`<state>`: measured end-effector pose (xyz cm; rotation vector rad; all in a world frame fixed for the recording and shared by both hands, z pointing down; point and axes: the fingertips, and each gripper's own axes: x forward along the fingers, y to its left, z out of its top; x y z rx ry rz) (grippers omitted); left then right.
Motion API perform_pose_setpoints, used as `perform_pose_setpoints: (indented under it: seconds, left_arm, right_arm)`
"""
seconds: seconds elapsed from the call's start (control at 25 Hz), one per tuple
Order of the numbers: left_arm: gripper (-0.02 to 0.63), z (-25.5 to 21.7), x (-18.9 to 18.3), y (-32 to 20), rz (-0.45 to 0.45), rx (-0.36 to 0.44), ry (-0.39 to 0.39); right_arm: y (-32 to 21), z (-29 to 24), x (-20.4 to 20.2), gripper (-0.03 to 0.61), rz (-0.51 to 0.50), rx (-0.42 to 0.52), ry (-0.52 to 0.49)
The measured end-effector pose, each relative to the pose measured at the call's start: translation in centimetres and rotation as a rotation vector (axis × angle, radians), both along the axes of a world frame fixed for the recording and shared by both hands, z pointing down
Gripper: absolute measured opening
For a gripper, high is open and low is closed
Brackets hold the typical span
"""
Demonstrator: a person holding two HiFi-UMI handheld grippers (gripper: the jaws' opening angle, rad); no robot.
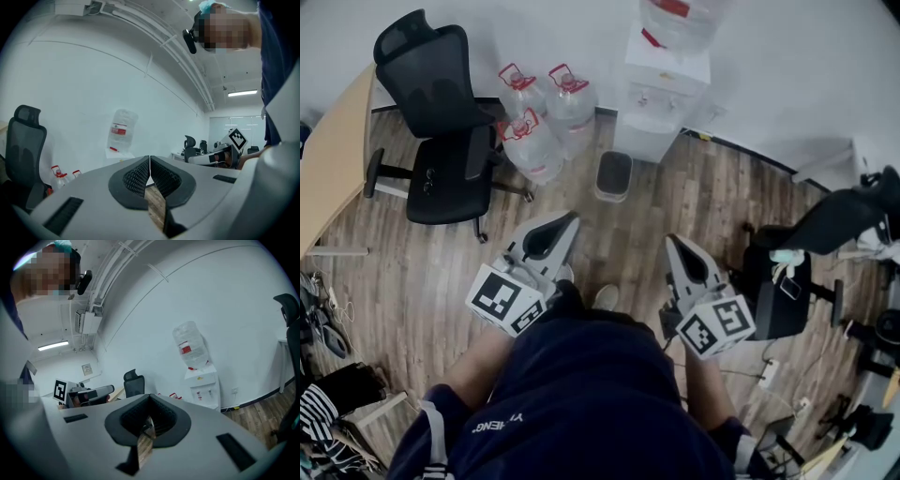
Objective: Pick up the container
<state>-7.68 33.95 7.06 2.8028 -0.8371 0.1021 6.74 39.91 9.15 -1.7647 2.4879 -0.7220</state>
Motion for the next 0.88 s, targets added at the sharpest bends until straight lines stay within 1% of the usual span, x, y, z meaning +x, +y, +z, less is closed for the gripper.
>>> perform_pose_setpoints:
  seconds: [0.24, 0.44, 0.6, 0.88]
  left_arm:
    - [0.026, 0.8, 1.8, -1.3, -0.001, -0.007, -0.004]
    - [0.026, 1.4, 2.6, -4.2, -0.001, -0.016, -0.002]
    - [0.026, 2.4, 3.1, -7.6, 0.006, -0.033, 0.001]
    - [0.026, 4.8, 3.1, -15.9, 0.032, -0.075, -0.009]
  right_arm:
    - [-1.4, 0.9, 1.7, 0.008, -0.003, -0.007, -0.006]
    - [-3.9, 1.7, 2.7, 0.008, 0.001, -0.025, -0.008]
    - [-7.2, 2.5, 3.2, 0.008, 0.009, -0.041, -0.005]
    - [-15.3, 4.8, 2.9, 0.008, 0.026, -0.082, 0.004]
